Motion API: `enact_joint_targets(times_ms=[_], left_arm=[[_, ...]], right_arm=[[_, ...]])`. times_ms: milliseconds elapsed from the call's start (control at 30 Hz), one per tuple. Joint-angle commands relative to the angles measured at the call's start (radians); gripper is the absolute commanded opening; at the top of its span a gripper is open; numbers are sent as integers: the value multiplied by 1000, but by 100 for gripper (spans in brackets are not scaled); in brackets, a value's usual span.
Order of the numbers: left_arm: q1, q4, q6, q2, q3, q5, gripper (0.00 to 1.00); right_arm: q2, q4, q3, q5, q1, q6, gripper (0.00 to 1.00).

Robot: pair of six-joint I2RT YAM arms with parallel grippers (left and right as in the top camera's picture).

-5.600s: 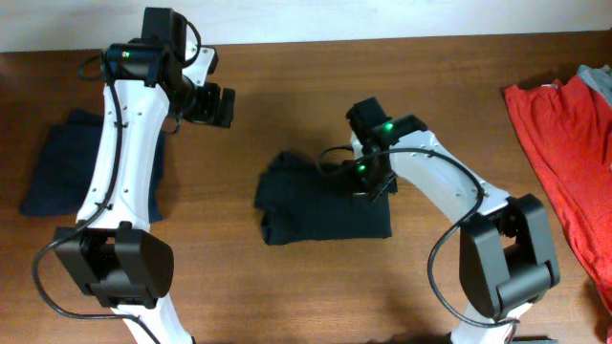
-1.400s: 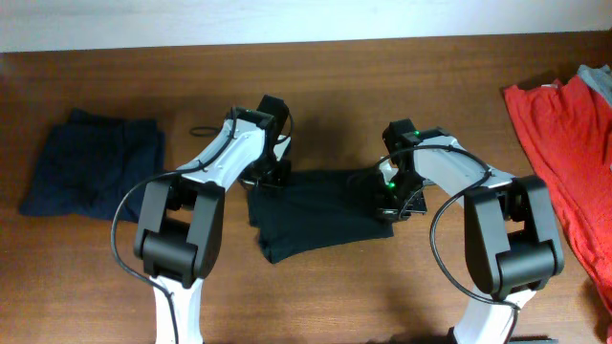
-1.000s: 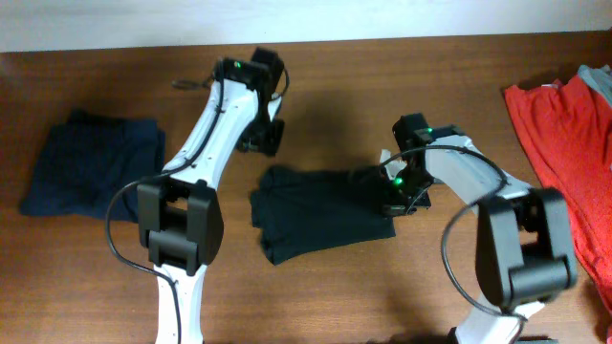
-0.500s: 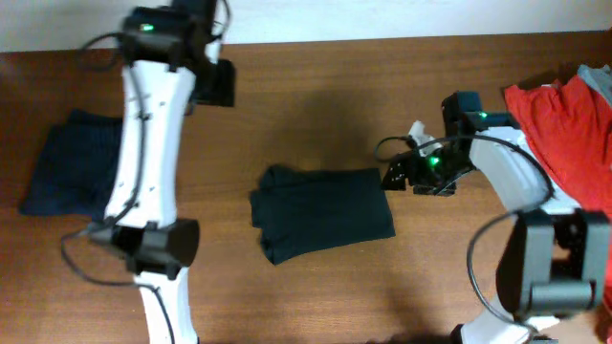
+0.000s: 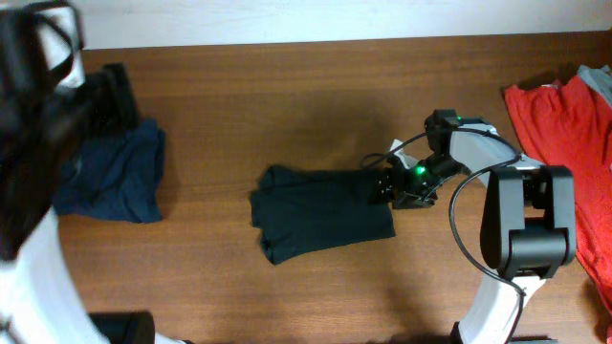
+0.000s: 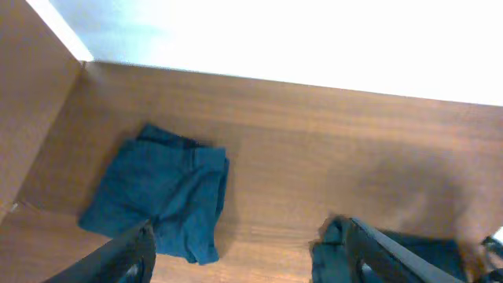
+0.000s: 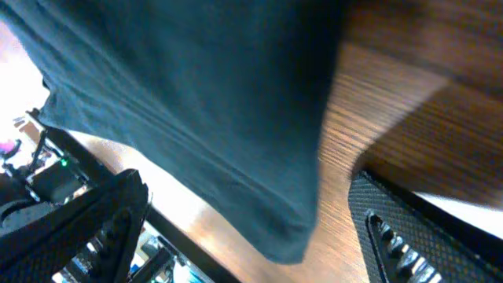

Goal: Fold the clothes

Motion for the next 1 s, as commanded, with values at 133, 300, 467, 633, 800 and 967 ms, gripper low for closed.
enact_joint_targets(times_ms=[133,300,467,633,800,967], left_arm=[[8,-3,-2,-30,-1,4,83],[8,-3,-2,-30,-1,4,86],[8,-3,-2,-30,-1,8,86],[8,-3,-2,-29,-1,8,86],[8,-3,-2,-29,-1,8,86],[8,-3,-2,-29,-1,8,86]], right_arm=[[35,64,5,-74,95,-33,77],[35,109,5,-11,120,46,47],[26,100,6,146,90,135,18],[-52,42,6,334,33,207,10],[-186,-27,6,624,-1,307,9],[-276,-57,6,652,40,331,10]])
